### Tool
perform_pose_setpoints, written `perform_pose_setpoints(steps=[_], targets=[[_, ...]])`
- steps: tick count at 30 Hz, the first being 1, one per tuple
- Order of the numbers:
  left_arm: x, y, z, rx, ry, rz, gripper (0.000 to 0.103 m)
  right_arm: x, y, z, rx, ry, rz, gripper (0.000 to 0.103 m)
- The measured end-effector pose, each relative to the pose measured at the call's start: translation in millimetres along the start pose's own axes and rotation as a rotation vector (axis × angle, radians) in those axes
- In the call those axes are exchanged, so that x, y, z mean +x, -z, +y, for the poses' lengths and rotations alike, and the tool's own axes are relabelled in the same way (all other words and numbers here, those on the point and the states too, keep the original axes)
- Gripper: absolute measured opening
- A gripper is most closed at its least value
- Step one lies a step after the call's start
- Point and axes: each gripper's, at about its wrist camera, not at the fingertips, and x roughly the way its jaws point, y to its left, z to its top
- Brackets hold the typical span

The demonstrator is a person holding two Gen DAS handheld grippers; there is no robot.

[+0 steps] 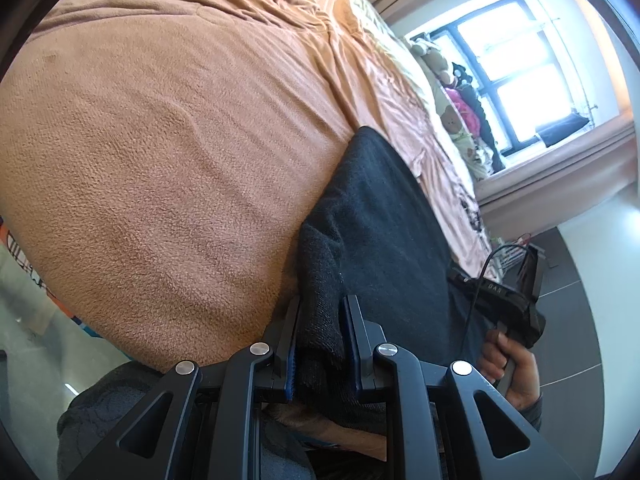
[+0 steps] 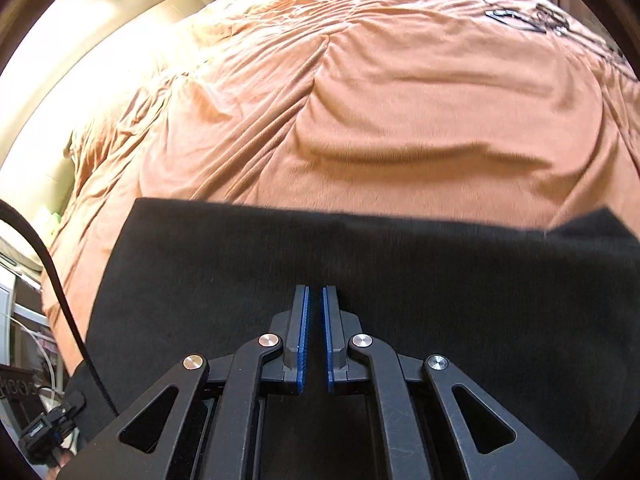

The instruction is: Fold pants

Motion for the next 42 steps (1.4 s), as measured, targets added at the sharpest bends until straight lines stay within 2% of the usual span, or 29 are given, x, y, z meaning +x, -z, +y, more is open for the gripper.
perform_pose_setpoints(steps=[7,15,24,37,42], targets=[[3,0,-3,0.004,-0.004,0.000,0.020,-6,9,11,-0.006,0.018,0.018,0.000],[2,0,-1,0.015,0.005,-0.006,0.018,-35,50,12,0.014,-0.046,0.052,0.000],[3,0,1,0.015,0.013,-0.001,0.019,-64,96,24,-0.018,-0.066,0.063,0.000],[17,-5,-1,0.017,0.000,0.032,0.022,-83,131,32,-0.049,-0.088,0.089,0.000],[12,-4,-10,0.045,0.008,0.008,0.015,-92,132,30,-0.063,-0.107,0.101,0.000]])
